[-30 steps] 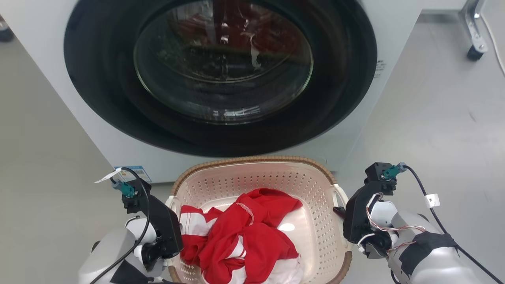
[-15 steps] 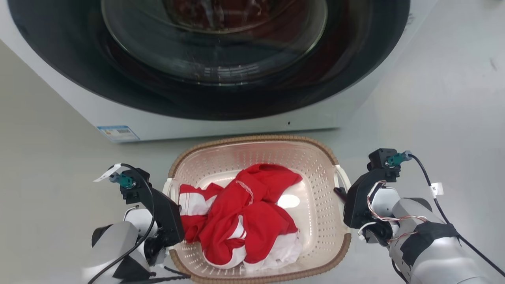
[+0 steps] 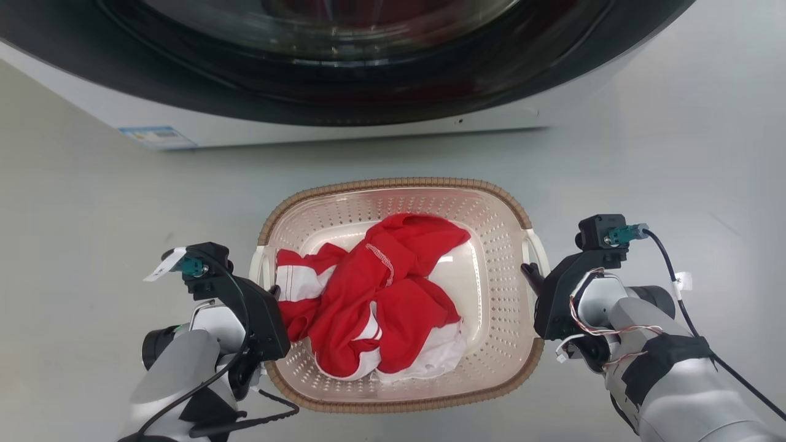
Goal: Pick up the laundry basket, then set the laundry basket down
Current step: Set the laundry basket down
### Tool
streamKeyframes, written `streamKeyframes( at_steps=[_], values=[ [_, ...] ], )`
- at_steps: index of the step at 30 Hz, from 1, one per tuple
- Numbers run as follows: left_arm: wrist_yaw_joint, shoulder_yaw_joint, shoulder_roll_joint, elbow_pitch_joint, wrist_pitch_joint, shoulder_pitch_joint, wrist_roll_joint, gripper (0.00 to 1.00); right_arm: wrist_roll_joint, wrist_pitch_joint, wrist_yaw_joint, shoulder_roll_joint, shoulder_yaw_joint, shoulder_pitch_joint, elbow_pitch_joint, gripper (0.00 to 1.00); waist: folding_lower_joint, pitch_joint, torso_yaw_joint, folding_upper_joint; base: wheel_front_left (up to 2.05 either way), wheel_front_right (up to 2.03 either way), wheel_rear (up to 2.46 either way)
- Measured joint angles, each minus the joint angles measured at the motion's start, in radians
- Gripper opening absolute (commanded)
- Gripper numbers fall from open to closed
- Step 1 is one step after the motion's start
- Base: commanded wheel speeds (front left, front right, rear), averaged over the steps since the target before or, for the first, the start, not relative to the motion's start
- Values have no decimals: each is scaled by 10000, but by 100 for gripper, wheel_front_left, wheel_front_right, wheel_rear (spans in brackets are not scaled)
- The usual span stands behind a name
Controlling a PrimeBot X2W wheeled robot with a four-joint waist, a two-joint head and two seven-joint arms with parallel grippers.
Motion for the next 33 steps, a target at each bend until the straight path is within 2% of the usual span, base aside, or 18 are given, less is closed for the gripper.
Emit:
streamKeyframes(
  at_steps=[12,24,33],
  values=[
    [8,31,-56,2,-1290,-188,-13,0,-314,-1028,0,-13,201,-397,-15,0,0,1301,102,-1,0,0,0],
    [8,-196,-128,12,-2441,-443,341,0,-422,-1950,4,-105,244,-562,192,0,-1,2140,135,-1,0,0,0],
    [-4,-307,-201,169,-2871,-545,366,0,-456,-2324,38,-136,318,-578,439,0,-3,2435,254,-1,0,0,0]
  ],
)
